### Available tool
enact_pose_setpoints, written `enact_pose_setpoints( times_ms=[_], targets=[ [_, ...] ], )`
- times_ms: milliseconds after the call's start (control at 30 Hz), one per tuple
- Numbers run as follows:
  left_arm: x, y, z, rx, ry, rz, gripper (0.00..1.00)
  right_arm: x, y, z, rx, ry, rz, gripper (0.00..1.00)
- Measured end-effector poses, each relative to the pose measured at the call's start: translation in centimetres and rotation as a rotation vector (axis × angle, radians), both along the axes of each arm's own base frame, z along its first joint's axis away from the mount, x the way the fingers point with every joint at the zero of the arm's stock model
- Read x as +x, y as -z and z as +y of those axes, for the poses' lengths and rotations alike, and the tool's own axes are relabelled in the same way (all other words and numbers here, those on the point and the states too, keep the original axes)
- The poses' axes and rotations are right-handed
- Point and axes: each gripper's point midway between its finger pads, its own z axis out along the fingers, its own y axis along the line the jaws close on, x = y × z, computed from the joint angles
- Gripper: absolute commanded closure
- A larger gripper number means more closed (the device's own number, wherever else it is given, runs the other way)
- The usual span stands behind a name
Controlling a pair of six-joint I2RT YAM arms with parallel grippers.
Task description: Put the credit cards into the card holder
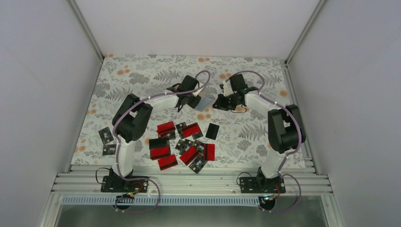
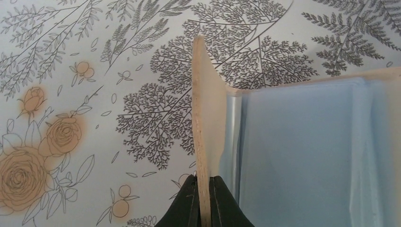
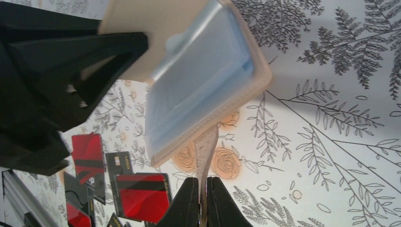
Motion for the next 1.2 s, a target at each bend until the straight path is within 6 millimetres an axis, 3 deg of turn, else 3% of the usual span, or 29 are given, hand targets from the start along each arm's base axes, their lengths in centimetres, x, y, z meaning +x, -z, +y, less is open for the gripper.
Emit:
enact_pose_setpoints(
  times_ms=[200,367,567,700,800,867,1000,1200],
  targets=[
    [-0.8,0.2,2.2,-0.071,-0.143,0.055,0.98,0.8,2.5,-0.6,-0.036,0.025,0.041,0.96],
    [-3.2,0.8,4.7,-0.156,-0.347,0.136,0.97,2.1,4.9,-0.6,-0.06,0.051,0.085,0.96],
    [-5.5,1.0,6.3,-0.284,-0.532,0.208,0.96,4.5,6.6,0.0,-0.062,0.065,0.109,0.96],
    [-6.6,0.8,6.9,-0.357,-0.6,0.237,0.88,5.7,6.6,0.7,-0.046,0.06,0.102,0.93],
    [-7.5,1.5,7.7,-0.368,-0.637,0.26,0.71,6.3,6.6,0.7,-0.052,0.068,0.091,0.86],
    [-8.2,2.4,8.5,-0.365,-0.669,0.28,0.65,6.6,6.6,0.4,-0.057,0.076,0.085,0.81],
    [-8.7,2.9,8.9,-0.378,-0.686,0.291,0.62,7.1,6.3,0.1,-0.056,0.085,0.066,0.71],
    [-8.9,2.8,8.7,-0.392,-0.678,0.299,0.49,7.0,5.5,-0.4,-0.076,0.093,0.048,0.57]
  ],
)
